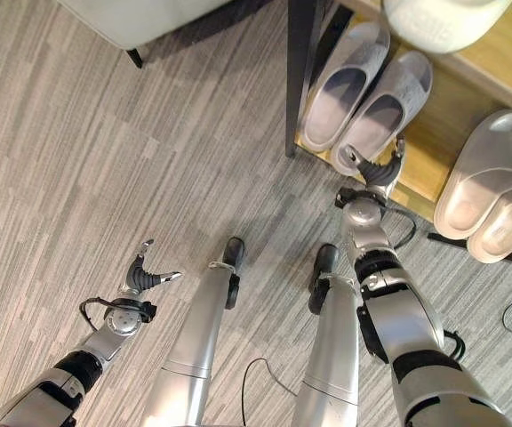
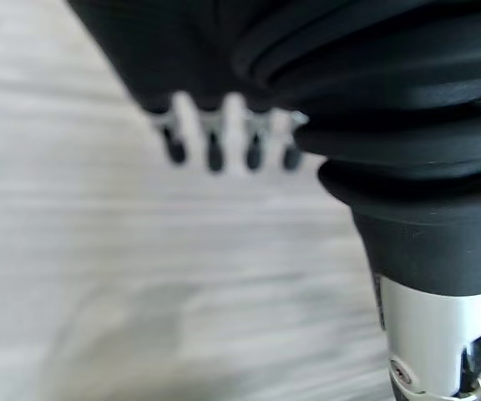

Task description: Arrange the slippers neatly on the shoe rack.

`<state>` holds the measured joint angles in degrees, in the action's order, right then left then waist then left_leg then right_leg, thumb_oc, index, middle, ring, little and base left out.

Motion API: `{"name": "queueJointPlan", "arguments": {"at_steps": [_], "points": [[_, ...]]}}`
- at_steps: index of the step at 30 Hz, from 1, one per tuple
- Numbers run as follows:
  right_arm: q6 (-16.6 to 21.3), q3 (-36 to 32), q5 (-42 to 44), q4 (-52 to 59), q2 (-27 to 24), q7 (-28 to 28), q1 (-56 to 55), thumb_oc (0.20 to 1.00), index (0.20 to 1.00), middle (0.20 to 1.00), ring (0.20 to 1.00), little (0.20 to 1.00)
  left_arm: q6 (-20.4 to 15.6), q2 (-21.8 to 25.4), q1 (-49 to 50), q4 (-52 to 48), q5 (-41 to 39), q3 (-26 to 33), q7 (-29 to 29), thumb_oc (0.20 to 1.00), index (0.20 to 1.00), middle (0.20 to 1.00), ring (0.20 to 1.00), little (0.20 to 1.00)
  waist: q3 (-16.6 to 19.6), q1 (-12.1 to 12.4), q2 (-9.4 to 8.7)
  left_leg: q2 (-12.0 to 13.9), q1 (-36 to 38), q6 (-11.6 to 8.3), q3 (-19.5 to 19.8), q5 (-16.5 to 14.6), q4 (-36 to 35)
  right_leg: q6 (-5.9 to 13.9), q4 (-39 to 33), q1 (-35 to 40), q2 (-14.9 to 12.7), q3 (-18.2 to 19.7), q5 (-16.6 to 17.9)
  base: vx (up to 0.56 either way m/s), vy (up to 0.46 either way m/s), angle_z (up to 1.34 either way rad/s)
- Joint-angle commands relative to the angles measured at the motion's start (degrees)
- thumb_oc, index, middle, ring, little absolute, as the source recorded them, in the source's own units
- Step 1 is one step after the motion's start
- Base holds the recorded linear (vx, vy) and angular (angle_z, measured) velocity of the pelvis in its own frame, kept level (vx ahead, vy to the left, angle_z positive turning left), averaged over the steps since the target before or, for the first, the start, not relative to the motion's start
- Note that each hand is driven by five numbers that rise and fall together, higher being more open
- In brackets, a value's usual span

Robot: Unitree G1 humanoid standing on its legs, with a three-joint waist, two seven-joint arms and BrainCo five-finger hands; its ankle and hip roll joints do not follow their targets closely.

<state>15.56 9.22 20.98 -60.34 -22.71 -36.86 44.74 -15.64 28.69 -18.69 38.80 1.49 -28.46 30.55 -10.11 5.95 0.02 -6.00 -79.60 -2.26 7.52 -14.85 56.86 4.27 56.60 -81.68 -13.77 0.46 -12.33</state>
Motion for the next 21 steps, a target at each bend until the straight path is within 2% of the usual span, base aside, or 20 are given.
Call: {"name": "queueJointPlan", "arguments": {"at_steps": [1, 2, 5, 7, 8, 9, 15, 17, 18, 21], "points": [[-1.39, -0.99, -2.55, -1.50, 2.06, 0.14, -4.22, 1.000, 1.000, 1.000, 1.000, 1.000, -2.63, 0.45, -1.96, -1.94, 3.44, 1.81, 2.38, 1.000, 1.000, 1.000, 1.000, 1.000, -3.96, -1.18, 0.24, 3.83, 7.57, -0.65, 1.84, 3.31, -11.63, 2.43, -7.19, 13.40, 0.15, 0.57, -1.28, -0.09, -0.072, 0.08], [-1.39, -1.05, -2.55, -1.44, 2.08, 0.16, -4.35, 1.000, 1.000, 1.000, 1.000, 1.000, -2.57, 0.52, -1.86, -2.06, 3.44, 1.77, 2.37, 1.000, 1.000, 1.000, 1.000, 1.000, -4.34, -1.18, 0.30, 3.84, 8.28, -0.66, 1.93, 3.46, -12.04, 2.40, -7.60, 14.16, 0.14, 0.40, -1.14, -0.11, -0.046, 0.09], [-2.66, -0.77, -3.68, -3.00, 6.08, 3.89, -15.03, 1.000, 1.000, 1.000, 1.000, 1.000, -3.56, -0.32, 0.52, -5.64, 3.42, 0.05, -0.94, 1.000, 1.000, 1.000, 1.000, 1.000, -4.73, -2.17, -0.51, 4.37, 19.81, -1.66, 2.32, 5.91, -21.34, 3.09, -16.51, 25.35, 0.07, -2.01, 1.00, -0.08, -0.043, 0.04], [-3.06, 0.45, -6.25, -1.65, 7.68, 5.29, -20.28, 1.000, 1.000, 1.000, 1.000, 1.000, -3.67, -1.31, 2.23, -6.16, 2.87, -0.39, -2.70, 1.000, 1.000, 1.000, 1.000, 1.000, -4.58, -2.90, -1.03, 4.62, 25.10, -1.85, 2.37, 6.92, -25.56, 3.33, -20.87, 30.17, 0.13, -3.05, 2.31, -0.07, -0.037, -0.07], [-3.52, 1.12, -7.27, -1.81, 8.38, 6.36, -22.76, 1.000, 1.000, 1.000, 1.000, 1.000, -3.68, -1.76, 2.82, -6.37, 2.71, -0.92, -3.95, 1.000, 1.000, 1.000, 1.000, 1.000, -4.54, -3.20, -1.21, 4.65, 27.40, -2.06, 2.40, 9.52, -28.66, 3.18, -23.92, 32.70, 0.04, -3.83, 4.56, -0.06, -0.056, -0.09], [-4.42, 2.07, -9.21, -2.91, 8.95, 8.67, -27.10, 1.000, 1.000, 1.000, 1.000, 1.000, -4.05, -2.73, 5.21, -7.01, 1.28, -1.98, -7.25, 1.000, 1.000, 1.000, 1.000, 1.000, -4.28, -3.67, -1.39, 5.03, 34.28, -2.56, 2.47, 10.93, -33.57, 3.43, -28.90, 39.60, 0.24, -5.33, 5.68, -0.05, -0.068, -0.08], [-6.80, 2.27, -14.44, -6.97, 8.68, 12.79, -34.18, 1.000, 1.000, 1.000, 1.000, 1.000, -4.98, -2.60, 9.84, -9.65, 0.12, -5.73, -15.02, 1.000, 1.000, 1.000, 1.000, 1.000, -2.43, -4.55, -1.23, 5.99, 50.88, -2.71, 2.74, 13.06, -44.41, 4.09, -40.17, 55.82, 0.50, -8.33, 8.41, 0.12, -0.056, 0.04], [-7.92, 1.01, -15.04, -9.71, 8.75, 14.45, -36.93, 1.000, 1.000, 1.000, 1.000, 1.000, -4.09, -3.54, 12.60, -10.35, -0.06, -7.52, -19.41, 1.000, 1.000, 1.000, 1.000, 1.000, -0.36, -4.97, -1.14, 6.91, 57.95, -2.70, 2.35, 13.53, -48.87, 4.58, -45.15, 63.14, 1.06, -9.23, 9.36, 0.15, -0.063, 0.05], [-7.91, 0.99, -15.03, -9.70, 8.73, 14.47, -36.99, 1.000, 1.000, 1.000, 1.000, 1.000, -4.04, -3.50, 12.65, -10.44, -0.10, -7.54, -19.47, 1.000, 1.000, 1.000, 1.000, 1.000, -0.69, -4.94, -1.09, 6.99, 58.57, -2.71, 2.38, 13.65, -49.24, 4.57, -45.54, 63.78, 1.13, -9.32, 9.50, 0.11, -0.040, -0.05], [-8.64, 0.32, -16.14, -11.11, 8.70, 16.15, -38.94, 1.000, 1.000, 1.000, 1.000, 1.000, -3.68, -2.87, 13.87, -14.26, -0.62, -9.52, -24.44, 1.000, 1.000, 1.000, 1.000, 1.000, 2.32, -5.15, -0.91, 8.13, 64.96, -2.70, 1.71, 14.12, -54.05, 4.99, -50.09, 69.74, 1.95, -9.74, 10.19, 0.12, -0.035, -0.06]]}}
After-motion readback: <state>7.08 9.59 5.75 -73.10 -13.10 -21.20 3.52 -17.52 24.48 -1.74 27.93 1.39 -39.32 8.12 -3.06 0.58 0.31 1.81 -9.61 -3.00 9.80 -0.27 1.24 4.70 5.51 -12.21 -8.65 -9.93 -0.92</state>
